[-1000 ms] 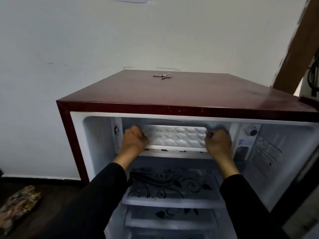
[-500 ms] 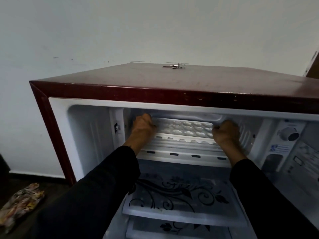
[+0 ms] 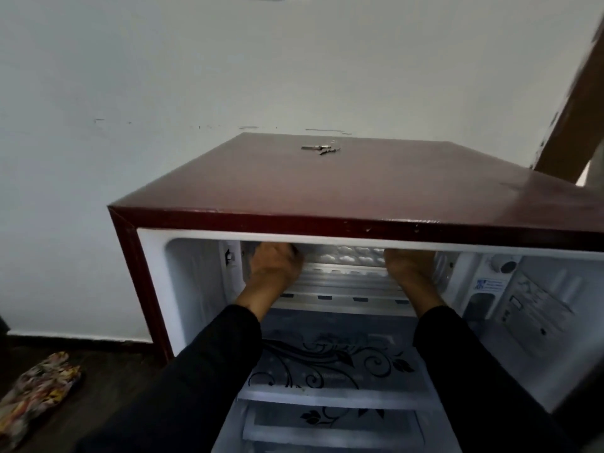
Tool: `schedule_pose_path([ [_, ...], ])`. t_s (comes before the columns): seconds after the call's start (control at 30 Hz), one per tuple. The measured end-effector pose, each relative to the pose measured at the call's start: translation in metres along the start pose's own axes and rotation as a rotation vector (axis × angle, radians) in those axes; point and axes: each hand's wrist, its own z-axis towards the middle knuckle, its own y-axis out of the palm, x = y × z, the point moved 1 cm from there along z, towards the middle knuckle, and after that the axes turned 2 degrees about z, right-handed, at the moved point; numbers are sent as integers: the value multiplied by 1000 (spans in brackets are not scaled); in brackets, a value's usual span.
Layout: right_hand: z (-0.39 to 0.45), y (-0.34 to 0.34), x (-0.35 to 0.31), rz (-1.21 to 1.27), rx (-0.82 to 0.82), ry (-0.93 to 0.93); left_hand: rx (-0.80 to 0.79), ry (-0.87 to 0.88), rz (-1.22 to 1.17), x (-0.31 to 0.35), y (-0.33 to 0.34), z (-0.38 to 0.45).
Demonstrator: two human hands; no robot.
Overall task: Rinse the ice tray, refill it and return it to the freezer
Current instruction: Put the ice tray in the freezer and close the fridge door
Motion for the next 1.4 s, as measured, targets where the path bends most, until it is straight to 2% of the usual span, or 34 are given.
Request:
schedule_pose_path([
  [0.07,-22,-14,-8,-3,-65,-56,-51,-14,-37,5,-11,-21],
  [0.17,-57,-38,-16,-2,-126,-43,-89,-24,-133,7,-24,-55],
  [0.47,-217,-128,7,168,138,-99,-139,89,-299,17,-58,-199],
  [0.73,-344,-252,85,129,563,-60,-214,288,-502,79,-61,-323],
  [0.97,-436,-389,183,-98,1117,18,-264,516,-664,179,-44,-433],
  [1.1,-474,-464,249,-74,1315,125,-263,657,-743,240,-39,-509],
  [1.2,-480,-515,290,163,1296,258,-288,723,-761,276,-30,-559],
  [1.4,-447,-560,337,498,919,513,-341,742,-691,322,-12,-624],
])
